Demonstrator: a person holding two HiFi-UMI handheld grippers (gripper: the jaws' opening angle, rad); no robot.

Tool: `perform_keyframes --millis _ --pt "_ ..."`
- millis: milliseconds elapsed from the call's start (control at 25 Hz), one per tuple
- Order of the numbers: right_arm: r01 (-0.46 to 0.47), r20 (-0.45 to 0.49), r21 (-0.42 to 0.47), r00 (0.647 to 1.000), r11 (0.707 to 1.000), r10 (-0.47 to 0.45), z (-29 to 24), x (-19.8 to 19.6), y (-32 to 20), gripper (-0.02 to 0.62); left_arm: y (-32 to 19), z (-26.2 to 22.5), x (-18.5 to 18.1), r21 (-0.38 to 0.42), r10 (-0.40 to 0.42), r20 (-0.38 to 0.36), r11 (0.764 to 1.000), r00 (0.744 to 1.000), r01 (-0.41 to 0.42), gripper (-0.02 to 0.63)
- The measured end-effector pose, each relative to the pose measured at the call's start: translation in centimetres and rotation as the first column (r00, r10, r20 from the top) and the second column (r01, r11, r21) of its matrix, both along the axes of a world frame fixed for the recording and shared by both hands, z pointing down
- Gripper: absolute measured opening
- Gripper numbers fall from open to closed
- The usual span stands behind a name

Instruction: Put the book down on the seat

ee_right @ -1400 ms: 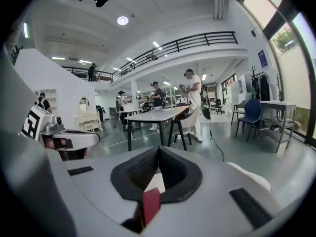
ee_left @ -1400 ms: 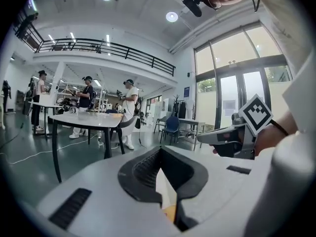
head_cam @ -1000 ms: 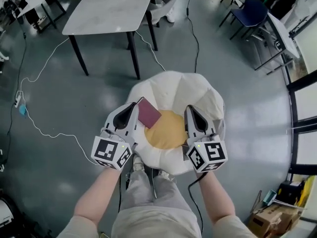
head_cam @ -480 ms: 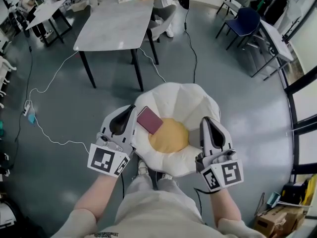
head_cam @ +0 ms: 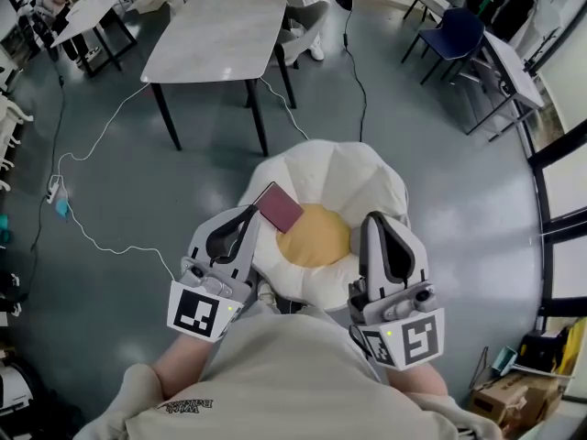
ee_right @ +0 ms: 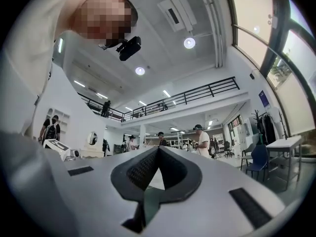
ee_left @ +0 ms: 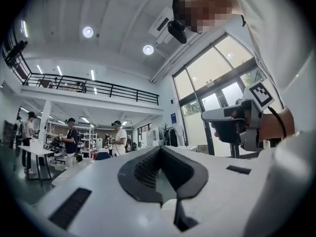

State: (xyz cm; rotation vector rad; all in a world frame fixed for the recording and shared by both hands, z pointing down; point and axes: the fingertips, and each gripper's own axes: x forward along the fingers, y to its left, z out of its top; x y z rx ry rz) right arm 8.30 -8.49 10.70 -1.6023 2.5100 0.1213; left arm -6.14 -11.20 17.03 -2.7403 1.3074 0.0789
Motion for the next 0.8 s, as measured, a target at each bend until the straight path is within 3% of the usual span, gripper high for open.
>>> perform_keyframes --millis 160,800 --pt "0.004 -0.020 0.003 1.000 1.000 -0.003 0.3 -0.5 -0.3 0.003 0.9 -1.8 -0.4 0.039 -0.026 -0.052 0.999 0.998 0.028 0.003" --pt "0.039 -0.060 -0.004 0.997 0.999 -0.039 0.9 -2.0 -0.6 0.002 1.1 -3.7 -1.0 0.081 -0.004 -0.038 0.997 0.999 0.007 0.003"
